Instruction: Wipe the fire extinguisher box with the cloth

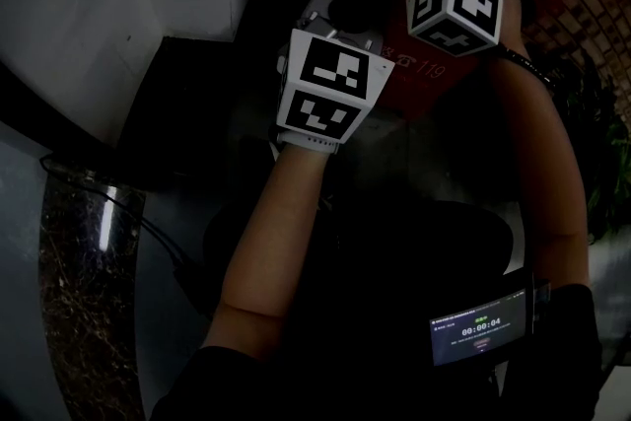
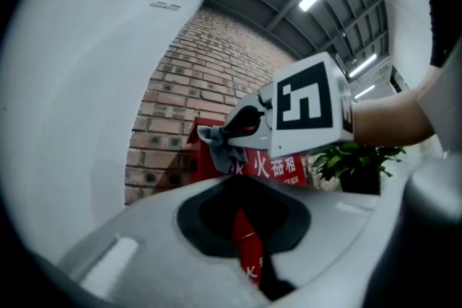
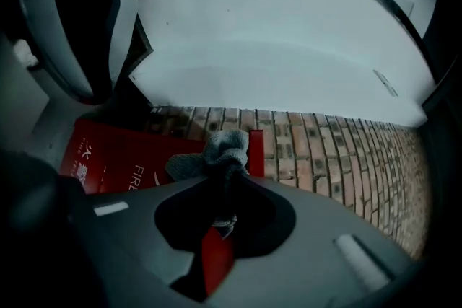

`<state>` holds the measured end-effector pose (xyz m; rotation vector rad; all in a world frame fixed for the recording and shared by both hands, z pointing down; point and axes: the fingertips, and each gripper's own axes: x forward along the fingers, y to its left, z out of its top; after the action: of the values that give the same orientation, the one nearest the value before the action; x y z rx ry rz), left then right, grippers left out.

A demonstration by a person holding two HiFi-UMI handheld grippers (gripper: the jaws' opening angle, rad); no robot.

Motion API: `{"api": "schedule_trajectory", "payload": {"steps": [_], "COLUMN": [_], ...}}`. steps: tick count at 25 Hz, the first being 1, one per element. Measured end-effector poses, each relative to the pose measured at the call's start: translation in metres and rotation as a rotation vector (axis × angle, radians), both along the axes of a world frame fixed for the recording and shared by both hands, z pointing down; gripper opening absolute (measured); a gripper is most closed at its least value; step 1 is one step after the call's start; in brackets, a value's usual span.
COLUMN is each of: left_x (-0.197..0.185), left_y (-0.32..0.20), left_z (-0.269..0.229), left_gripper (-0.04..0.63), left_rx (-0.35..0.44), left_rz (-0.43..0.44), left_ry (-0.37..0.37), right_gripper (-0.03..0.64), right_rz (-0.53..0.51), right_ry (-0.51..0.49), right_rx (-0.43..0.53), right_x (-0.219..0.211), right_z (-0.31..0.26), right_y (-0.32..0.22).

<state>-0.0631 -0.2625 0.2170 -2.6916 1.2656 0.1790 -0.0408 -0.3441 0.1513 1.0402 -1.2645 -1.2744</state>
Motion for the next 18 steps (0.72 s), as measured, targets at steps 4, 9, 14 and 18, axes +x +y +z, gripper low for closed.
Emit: {"api": "schedule_trajectory", "payload": {"steps": [4, 9, 14, 18], "left_x": [-0.008, -0.013, -0.020, -0.022], "left_y": [-0.008, -0.017, -0.026, -0.036], "left_z": [0.013, 0.035, 0.062, 0.093], "left_gripper": [0.000, 0.000, 0.000, 0.000], "left_rx": [-0.025, -0.053, -0.078, -0.141], "left_rz": [-0.012, -0.038, -0.075, -0.077], "left_ry": [0.011, 0.018, 0.011, 0.014], "right_gripper": [0.038, 0.038, 0.038, 0.038], "right_rz": [0.005, 0.012, 0.014, 0.016], "right_ry": [0.008, 0.005, 0.007, -0.007], "right_rx": [-0.009, -0.080, -0.144, -0.198], "right_x": [-0.002, -0.002, -0.003, -0.004], "right_z": [0.009, 0.044, 0.084, 0.118], "right_y": [0.000, -0.001, -0.001, -0.001]}}
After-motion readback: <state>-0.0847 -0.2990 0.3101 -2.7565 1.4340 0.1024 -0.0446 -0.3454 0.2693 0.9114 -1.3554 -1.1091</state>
